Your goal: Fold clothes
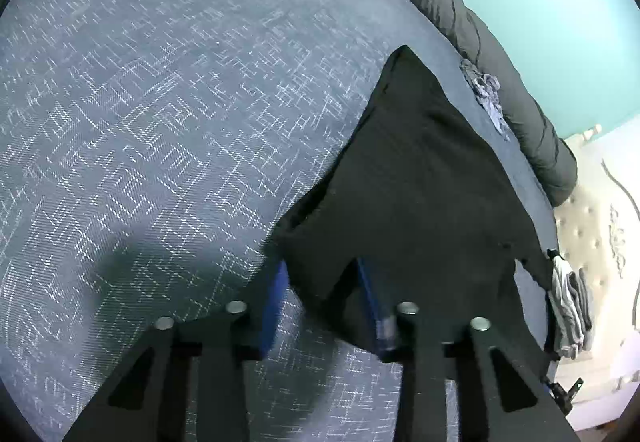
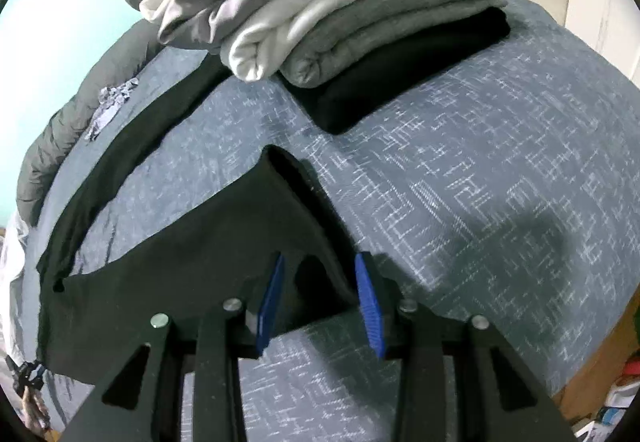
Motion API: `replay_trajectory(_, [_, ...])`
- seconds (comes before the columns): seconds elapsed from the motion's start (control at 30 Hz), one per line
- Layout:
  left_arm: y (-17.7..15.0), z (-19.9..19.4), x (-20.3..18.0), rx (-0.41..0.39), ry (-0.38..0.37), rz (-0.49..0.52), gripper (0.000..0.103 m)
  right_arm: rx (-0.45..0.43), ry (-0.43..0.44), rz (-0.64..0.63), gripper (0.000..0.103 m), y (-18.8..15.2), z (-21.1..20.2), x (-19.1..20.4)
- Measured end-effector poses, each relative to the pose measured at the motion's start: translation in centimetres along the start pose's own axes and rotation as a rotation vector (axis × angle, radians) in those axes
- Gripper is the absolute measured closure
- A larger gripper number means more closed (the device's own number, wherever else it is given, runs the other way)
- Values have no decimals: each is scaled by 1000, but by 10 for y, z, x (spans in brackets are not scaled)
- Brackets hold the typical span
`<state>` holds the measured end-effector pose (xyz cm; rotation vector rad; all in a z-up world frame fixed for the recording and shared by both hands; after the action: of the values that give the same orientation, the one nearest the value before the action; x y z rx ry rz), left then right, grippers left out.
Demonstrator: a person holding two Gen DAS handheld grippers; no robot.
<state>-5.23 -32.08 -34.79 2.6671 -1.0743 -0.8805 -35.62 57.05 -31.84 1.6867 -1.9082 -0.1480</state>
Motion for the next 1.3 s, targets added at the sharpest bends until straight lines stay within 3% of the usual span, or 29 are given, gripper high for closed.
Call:
replay_trajectory(0.2, [1,-4,-3,-11,-1,12,80,-1,9,-8,66,-8,-5,5])
replay_trajectory(0.5, [3,-12,-3,-24,-1,22,85,-37,-49,7,66,-13,-18,-2])
replay_trajectory(0.67, [1,-15,-3,-19,9,22,84,-12,-24,14,66,-23,-21,2])
replay_trajectory(0.87, [-4,-19,-3,-5,17,21,83,46,81,27,66,-34,-4,20])
replay_trajectory(0.93, [-8,-22,-2,-1,13,21,81,55,81,11,66,-36,3,26])
replay_trajectory(1.0, [-13,-24,-3,13,3,25,64,59,84,18,66,-37,10,28])
replay_trajectory(1.07, [-19,-24,-5,24,-12,32,54,60,85,29,66,-38,15,30])
replay_trajectory(1.3, [-22,-9,-6,46,-38,3,54,55,91,44,66,-36,17,28])
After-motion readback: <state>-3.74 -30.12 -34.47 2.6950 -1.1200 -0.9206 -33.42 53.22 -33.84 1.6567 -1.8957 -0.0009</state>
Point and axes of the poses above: each gripper's, at about its wrist camera, not at the fingertips, and z roughly the way its jaws point, x to its left, y to its top, the point moved 6 cm from there along z, roughly the way its jaws point, and after that the axes turned 4 degrees about y, right-handed, at the moved point
